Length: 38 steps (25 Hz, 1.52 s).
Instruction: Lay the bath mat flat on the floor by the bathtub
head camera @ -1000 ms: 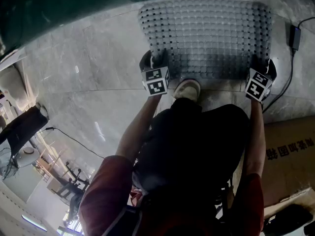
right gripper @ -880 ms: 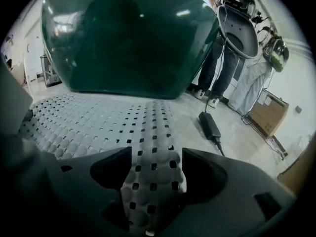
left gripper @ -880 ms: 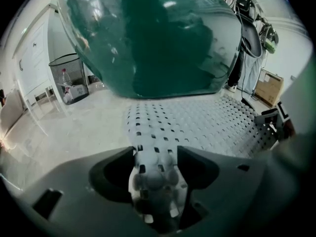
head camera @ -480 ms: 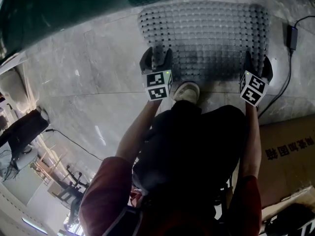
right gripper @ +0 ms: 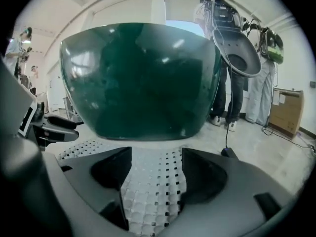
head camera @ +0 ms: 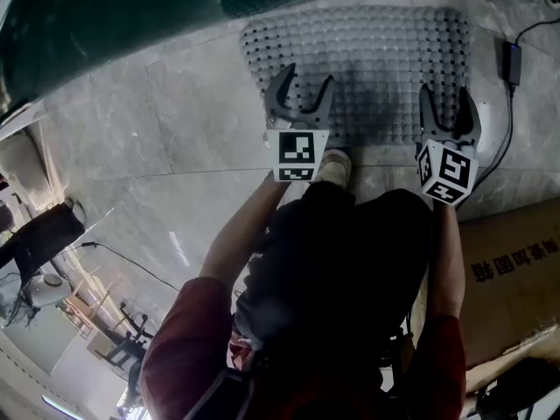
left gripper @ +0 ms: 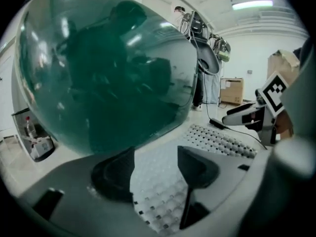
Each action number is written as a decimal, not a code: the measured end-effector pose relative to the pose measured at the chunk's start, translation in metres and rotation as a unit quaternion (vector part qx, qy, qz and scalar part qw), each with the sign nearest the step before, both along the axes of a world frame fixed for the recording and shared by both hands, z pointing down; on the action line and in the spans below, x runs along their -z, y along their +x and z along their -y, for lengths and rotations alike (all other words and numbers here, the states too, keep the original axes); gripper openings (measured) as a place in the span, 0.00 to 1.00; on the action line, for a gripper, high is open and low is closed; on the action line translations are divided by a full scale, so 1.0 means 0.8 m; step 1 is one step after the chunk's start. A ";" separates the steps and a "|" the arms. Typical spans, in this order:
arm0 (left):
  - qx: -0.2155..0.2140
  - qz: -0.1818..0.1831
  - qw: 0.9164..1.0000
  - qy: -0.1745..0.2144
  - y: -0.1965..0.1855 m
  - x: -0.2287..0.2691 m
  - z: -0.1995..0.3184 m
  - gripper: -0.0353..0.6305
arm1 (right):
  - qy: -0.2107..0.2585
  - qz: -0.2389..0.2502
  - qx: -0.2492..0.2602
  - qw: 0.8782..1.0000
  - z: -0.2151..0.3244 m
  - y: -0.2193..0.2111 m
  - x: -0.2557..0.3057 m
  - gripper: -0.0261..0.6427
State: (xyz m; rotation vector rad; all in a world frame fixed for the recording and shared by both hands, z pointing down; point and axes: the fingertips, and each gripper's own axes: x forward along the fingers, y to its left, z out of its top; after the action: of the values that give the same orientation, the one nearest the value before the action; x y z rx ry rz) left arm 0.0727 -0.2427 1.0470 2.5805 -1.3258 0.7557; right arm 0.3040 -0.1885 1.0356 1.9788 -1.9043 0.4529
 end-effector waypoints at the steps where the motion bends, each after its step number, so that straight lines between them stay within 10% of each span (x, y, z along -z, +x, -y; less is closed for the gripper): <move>1: -0.010 -0.003 1.000 0.012 0.009 0.009 0.004 0.45 | 0.008 0.000 0.004 1.000 0.004 -0.003 0.007 0.50; 18: -0.081 -0.038 0.994 0.063 0.065 0.241 0.008 0.45 | 0.038 0.010 0.010 0.999 0.010 -0.032 0.218 0.50; 38: -0.040 -0.099 0.988 0.107 0.035 0.781 -0.063 0.45 | 0.102 0.019 0.005 0.995 -0.055 -0.096 0.755 0.50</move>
State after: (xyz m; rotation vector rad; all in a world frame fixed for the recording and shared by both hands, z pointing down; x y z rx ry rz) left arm 0.1004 -0.1925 0.4223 2.8011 -1.3143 0.3703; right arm 0.2269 -0.1446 0.4318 2.0982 -2.0559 0.3061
